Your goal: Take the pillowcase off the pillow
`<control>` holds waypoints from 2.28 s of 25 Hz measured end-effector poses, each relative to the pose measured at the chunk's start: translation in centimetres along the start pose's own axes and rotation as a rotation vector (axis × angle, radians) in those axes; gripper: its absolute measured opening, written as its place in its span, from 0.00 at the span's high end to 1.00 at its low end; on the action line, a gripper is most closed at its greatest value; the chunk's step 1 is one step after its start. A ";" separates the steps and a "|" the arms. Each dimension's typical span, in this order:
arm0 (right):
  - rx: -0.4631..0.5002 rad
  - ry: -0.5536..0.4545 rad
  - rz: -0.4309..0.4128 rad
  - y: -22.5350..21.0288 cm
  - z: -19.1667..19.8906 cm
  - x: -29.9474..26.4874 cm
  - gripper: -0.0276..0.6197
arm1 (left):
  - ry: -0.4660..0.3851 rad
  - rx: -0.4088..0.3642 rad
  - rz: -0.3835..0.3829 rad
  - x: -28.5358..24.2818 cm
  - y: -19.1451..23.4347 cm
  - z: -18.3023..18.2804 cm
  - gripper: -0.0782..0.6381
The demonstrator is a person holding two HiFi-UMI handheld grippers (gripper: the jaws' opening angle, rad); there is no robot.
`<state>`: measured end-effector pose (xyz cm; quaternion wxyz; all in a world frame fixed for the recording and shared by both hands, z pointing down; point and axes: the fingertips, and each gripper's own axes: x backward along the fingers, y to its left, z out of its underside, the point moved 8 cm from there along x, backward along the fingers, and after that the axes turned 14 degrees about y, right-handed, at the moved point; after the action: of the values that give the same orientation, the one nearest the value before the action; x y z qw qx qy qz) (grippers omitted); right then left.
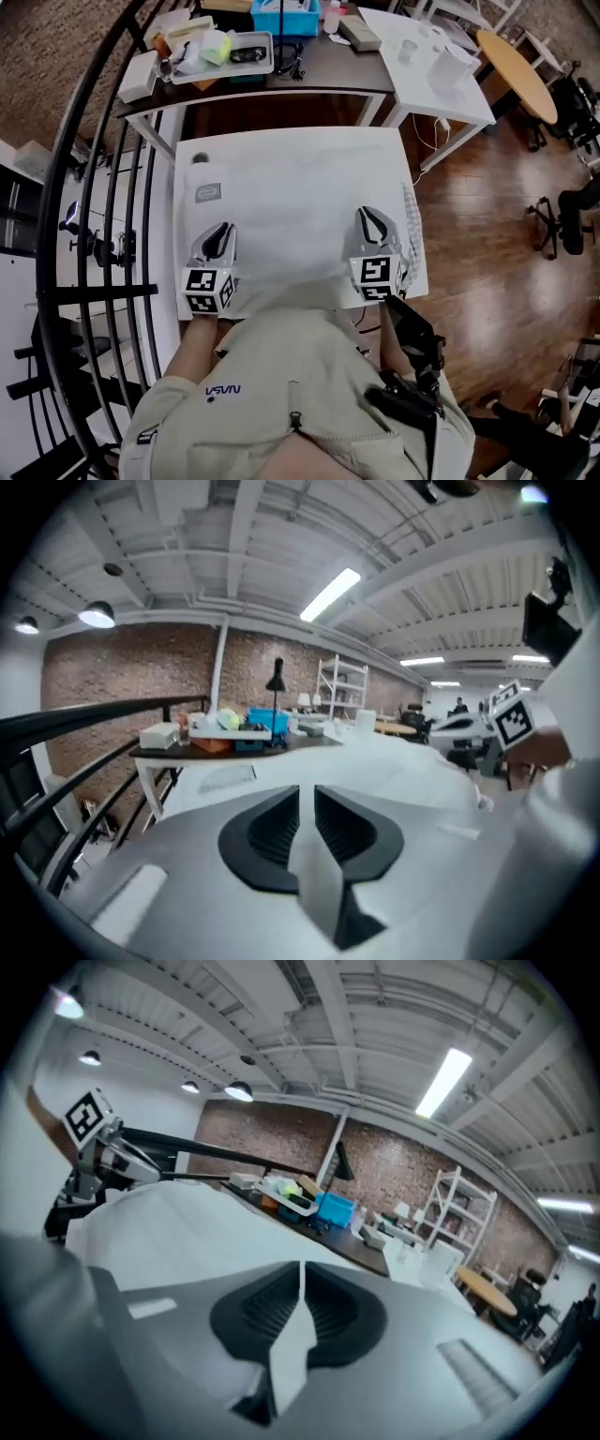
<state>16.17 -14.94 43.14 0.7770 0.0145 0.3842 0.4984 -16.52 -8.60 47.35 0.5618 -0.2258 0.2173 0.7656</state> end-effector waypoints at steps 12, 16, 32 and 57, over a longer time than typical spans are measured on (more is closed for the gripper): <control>-0.197 0.081 -0.111 3.6 3.4 -4.4 0.95 | -0.013 -0.001 0.070 -2.2 1.5 1.6 0.88; -0.377 0.009 -0.051 4.1 3.7 -0.7 0.95 | -0.154 0.073 0.106 2.5 -0.8 2.4 0.88; -0.549 -0.093 0.059 5.3 9.9 11.7 0.95 | -0.198 -0.101 0.155 6.2 -8.4 3.5 0.88; -0.498 -0.273 -0.043 6.0 12.0 20.3 0.95 | -0.280 -0.059 -0.078 17.3 -17.7 9.4 0.88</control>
<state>23.14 8.30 42.17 0.8116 -0.1179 0.1417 0.5543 -5.18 14.98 43.30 0.6091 -0.1415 0.1052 0.7732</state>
